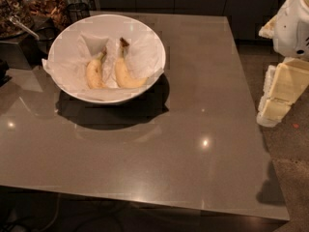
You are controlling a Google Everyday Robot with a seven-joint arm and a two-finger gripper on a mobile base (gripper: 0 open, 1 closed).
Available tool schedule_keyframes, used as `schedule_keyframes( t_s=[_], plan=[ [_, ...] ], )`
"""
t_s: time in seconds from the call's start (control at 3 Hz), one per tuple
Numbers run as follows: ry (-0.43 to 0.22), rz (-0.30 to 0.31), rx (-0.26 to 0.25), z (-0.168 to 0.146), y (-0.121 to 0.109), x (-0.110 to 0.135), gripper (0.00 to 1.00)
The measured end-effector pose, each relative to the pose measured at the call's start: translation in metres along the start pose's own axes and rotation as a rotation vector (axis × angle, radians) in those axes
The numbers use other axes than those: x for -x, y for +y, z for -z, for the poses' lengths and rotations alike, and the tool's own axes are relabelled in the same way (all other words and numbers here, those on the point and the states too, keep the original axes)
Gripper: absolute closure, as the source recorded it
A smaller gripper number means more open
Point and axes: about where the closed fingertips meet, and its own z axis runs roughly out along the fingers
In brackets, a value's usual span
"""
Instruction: Pick banana from white bowl
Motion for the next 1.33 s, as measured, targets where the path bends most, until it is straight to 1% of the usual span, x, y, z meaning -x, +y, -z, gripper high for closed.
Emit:
schedule_keyframes(
  t_s=[0.33, 0.67, 1.0, 1.33],
  plan=[
    [0.060, 0.064, 0.003, 0.000, 0.003, 0.025, 0.00],
    [0.066, 0.073, 0.001, 0.000, 0.002, 0.027, 0.00],
    [0.025, 0.080, -0.013, 0.003, 0.000, 0.041, 0.00],
    [0.012, 0.117, 0.010, -0.003, -0.008, 0.080, 0.00]
  ],
)
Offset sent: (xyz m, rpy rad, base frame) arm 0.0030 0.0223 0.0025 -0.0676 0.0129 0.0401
